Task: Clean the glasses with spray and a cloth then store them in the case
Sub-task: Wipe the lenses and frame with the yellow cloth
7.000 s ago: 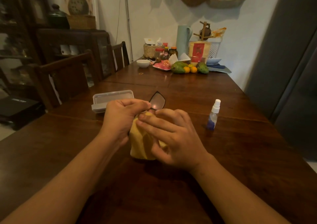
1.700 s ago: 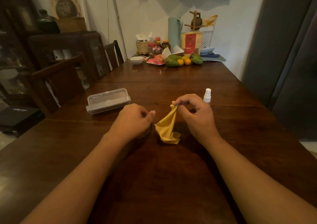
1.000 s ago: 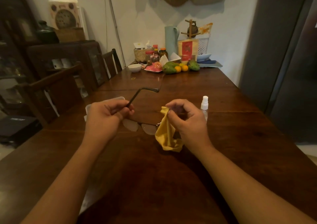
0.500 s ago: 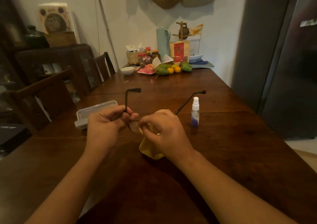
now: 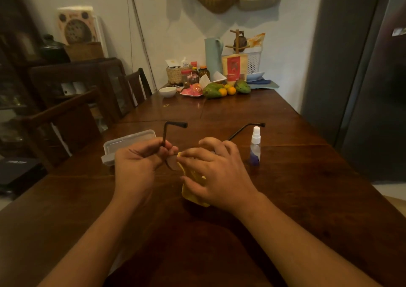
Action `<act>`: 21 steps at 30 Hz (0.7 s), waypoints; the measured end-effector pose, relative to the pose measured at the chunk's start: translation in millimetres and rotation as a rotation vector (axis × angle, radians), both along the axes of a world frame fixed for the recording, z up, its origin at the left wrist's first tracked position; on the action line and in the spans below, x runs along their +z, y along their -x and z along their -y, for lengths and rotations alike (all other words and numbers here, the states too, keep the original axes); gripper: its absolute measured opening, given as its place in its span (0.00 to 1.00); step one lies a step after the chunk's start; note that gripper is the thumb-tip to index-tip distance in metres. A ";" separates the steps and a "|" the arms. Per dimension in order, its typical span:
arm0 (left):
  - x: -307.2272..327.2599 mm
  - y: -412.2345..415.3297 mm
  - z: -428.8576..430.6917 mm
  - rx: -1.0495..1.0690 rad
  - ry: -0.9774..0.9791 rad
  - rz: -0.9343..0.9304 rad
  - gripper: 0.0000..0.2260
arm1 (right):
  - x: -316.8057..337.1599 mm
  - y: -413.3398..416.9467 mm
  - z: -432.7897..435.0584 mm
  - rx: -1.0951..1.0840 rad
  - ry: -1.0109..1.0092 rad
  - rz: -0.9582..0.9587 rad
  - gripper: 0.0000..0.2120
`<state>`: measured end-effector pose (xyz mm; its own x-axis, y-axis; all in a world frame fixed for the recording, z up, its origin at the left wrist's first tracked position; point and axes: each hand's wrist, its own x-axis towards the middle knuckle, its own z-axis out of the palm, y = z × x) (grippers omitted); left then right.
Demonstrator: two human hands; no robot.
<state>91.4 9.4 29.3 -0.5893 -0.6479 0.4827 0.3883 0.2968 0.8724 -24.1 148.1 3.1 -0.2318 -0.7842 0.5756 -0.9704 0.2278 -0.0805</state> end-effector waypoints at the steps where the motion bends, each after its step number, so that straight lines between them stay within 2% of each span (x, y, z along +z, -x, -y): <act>1: -0.1 0.0 -0.1 0.006 0.000 -0.002 0.10 | -0.4 0.0 0.4 0.003 -0.017 0.004 0.21; 3: -1.2 1.6 0.6 0.030 0.001 -0.010 0.14 | 0.2 0.5 0.1 0.007 0.009 0.010 0.18; 6: -2.3 5.3 0.0 0.060 0.012 -0.012 0.14 | 0.3 1.1 -1.3 -0.051 0.138 -0.029 0.10; 9: -3.5 5.9 0.7 0.056 0.004 -0.013 0.15 | -3.1 1.0 0.1 -0.040 0.222 -0.024 0.07; 12: -3.6 5.2 0.6 0.037 0.021 -0.009 0.19 | -7.0 2.9 1.8 0.028 0.228 0.022 0.09; 18: -3.2 3.2 -1.2 0.021 0.013 -0.026 0.16 | -10.0 4.8 4.5 0.134 0.174 0.042 0.25; 21: -1.9 1.4 -1.5 0.023 0.005 -0.039 0.10 | -10.5 7.9 2.7 0.178 0.250 0.057 0.18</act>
